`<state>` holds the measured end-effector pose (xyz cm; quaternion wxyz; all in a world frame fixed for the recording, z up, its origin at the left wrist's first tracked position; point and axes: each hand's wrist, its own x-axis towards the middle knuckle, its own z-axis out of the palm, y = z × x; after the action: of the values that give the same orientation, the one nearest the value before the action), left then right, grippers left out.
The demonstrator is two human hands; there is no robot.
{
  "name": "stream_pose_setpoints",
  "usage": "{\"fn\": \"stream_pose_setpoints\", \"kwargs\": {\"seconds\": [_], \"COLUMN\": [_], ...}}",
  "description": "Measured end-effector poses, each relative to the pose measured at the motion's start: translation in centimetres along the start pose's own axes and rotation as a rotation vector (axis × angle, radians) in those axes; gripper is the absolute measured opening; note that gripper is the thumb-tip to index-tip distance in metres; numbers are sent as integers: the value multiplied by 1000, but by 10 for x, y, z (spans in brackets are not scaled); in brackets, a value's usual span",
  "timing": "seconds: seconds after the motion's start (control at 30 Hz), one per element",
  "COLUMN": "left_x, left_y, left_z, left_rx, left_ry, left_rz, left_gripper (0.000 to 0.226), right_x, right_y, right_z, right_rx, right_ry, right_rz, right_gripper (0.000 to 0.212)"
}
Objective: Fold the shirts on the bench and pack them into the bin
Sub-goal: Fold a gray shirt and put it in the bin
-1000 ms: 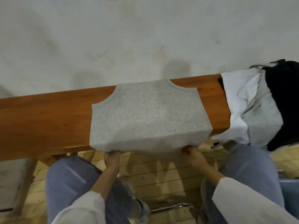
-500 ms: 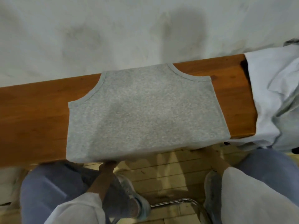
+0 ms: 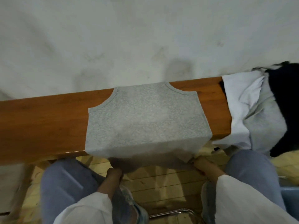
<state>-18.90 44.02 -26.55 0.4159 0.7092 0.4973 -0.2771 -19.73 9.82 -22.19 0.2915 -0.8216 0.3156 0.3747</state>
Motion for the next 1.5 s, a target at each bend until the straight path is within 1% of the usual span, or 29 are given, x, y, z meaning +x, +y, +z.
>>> {"fn": "stream_pose_setpoints", "kwargs": {"seconds": [0.03, 0.1, 0.13, 0.17, 0.23, 0.27, 0.3, 0.37, 0.43, 0.5, 0.53, 0.57, 0.6, 0.63, 0.7, 0.73, 0.77, 0.8, 0.87, 0.9, 0.97, 1.03, 1.07, 1.13, 1.2, 1.27, 1.4, 1.47, 1.5], "left_x": [-10, -29, -45, -60, -92, -110, -128, -158, -191, -218, -225, -228, -228, -226, -219, -215, -211, -207, -198, -194, -191, -190, -189, -181, -174, -172, -181, -174, -168], "left_y": [0, -3, -4, -5, -7, -8, -6, 9, 27, 42, 47, 51, 54, 55, 55, 55, 53, 52, 47, 45, 41, 40, 40, 40, 41, 46, 72, 96, 108], "left_z": [-4, -11, -16, -22, -32, -40, -49, -68, -92, -116, -126, -135, -142, -148, -155, -157, -158, -158, -156, -155, -152, -150, -148, -142, -134, -130, -140, -149, -151], "left_rx": [14, 29, 35, 10, -70, -132, -213, -321, -461, -612, -645, -642, -599, -552, -503, -504, -497, -498, -507, -519, -545, -583, -578, -474, -307, -294, -546, -560, -526], "left_ry": [32, 100, 145, 191, 250, 250, 222, 126, 70, 84, 132, 192, 268, 346, 464, 503, 537, 555, 562, 589, 666, 712, 685, 536, 426, 453, 617, 654, 653], "left_rz": [33, 111, 194, 316, 569, 677, 758, 837, 869, 901, 933, 971, 1003, 1017, 1022, 1018, 1015, 1018, 1033, 1040, 1024, 1035, 1073, 1166, 1211, 1213, 1184, 1204, 1221], "left_gripper": [28, 46, 50, 46, 17, 11, 11, 12, 16, 19, 20, 22, 22, 23, 25, 24, 21, 19, 21, 24, 27, 25, 23, 19, 16, 16, 21, 20, 19], "right_x": [-6, -11, -20, -35, -67, -85, -104, -130, -161, -186, -195, -200, -203, -203, -201, -200, -199, -197, -192, -189, -185, -184, -185, -183, -177, -169, -157, -145, -138], "right_y": [1, 8, 8, 6, -2, -8, -14, -29, -46, -57, -59, -60, -59, -58, -52, -49, -45, -42, -35, -33, -32, -35, -38, -43, -48, -54, -70, -84, -91], "right_z": [1, 2, 0, -3, -6, -7, -9, -16, -32, -54, -66, -76, -85, -90, -98, -101, -101, -102, -101, -100, -95, -89, -87, -82, -78, -76, -90, -106, -114], "right_rx": [52, 129, 153, 198, 324, 353, 359, 419, 576, 879, 1016, 1099, 1090, 1001, 764, 711, 710, 699, 650, 627, 652, 724, 754, 801, 806, 820, 914, 894, 849], "right_ry": [49, 85, 99, 163, 295, 320, 284, 133, 36, -60, -96, -101, -40, 86, 368, 477, 556, 667, 908, 1015, 1127, 1130, 1105, 1030, 960, 921, 958, 973, 970], "right_rz": [-31, -84, -116, -174, -292, -351, -396, -472, -528, -600, -657, -712, -754, -771, -758, -738, -740, -733, -698, -679, -667, -737, -772, -783, -736, -709, -687, -713, -720], "right_gripper": [24, 22, 18, 13, 15, 14, 13, 13, 12, 16, 23, 32, 39, 40, 26, 15, 7, 16, 34, 36, 31, 21, 16, 10, 11, 12, 18, 18, 17]}}
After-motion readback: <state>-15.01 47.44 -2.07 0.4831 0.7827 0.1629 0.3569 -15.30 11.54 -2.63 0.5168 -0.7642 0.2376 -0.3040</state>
